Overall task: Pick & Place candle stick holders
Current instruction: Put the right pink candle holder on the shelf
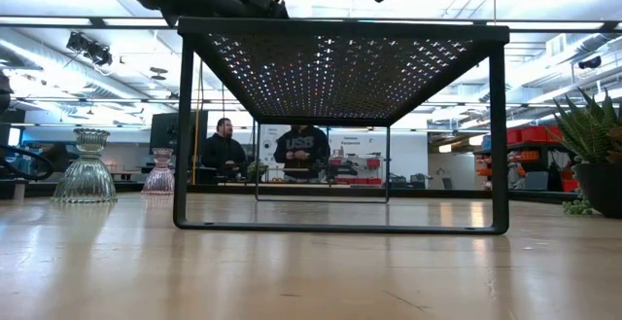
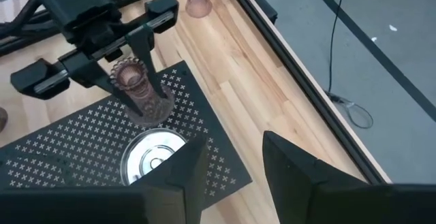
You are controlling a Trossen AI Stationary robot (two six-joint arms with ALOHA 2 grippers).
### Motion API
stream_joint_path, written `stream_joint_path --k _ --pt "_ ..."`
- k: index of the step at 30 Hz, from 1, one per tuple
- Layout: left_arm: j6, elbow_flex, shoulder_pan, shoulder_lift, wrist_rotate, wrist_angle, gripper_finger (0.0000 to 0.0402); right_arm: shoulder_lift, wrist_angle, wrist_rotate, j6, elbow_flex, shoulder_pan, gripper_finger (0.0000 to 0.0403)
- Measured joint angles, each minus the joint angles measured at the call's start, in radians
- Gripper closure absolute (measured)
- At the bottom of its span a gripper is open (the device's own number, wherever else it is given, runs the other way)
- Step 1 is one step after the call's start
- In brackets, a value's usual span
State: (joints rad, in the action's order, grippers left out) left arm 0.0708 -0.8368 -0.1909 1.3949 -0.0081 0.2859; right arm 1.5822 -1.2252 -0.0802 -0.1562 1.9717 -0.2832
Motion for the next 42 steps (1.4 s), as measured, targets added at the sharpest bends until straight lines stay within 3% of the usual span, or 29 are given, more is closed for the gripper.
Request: stream_joint_path --k 13,18,26,35,42 --pt "0.022 0.000 0.001 0.075 -0.023 0.047 0.0271 0.000 0.011 0.001 0.008 0.000 -0.008 0.0263" --pt "0.023 0.000 0.001 0.079 -0.025 0.063 0.0252 0.000 0.011 0.001 0.014 0.000 -0.008 0.0263" --pt "0.043 0.000 0.003 0.079 -0.015 0.061 0.0266 0.001 0.012 -0.002 0.018 -0.001 -0.008 0.0263" --pt "0.070 0.000 0.003 0.079 -0.032 0.066 0.0196 0.001 0.013 -0.002 0.017 -0.001 -0.010 0.0263" --pt "0.103 0.000 0.005 0.079 -0.013 0.099 0.0169 0.001 0.013 -0.002 0.016 -0.001 -0.012 0.0263"
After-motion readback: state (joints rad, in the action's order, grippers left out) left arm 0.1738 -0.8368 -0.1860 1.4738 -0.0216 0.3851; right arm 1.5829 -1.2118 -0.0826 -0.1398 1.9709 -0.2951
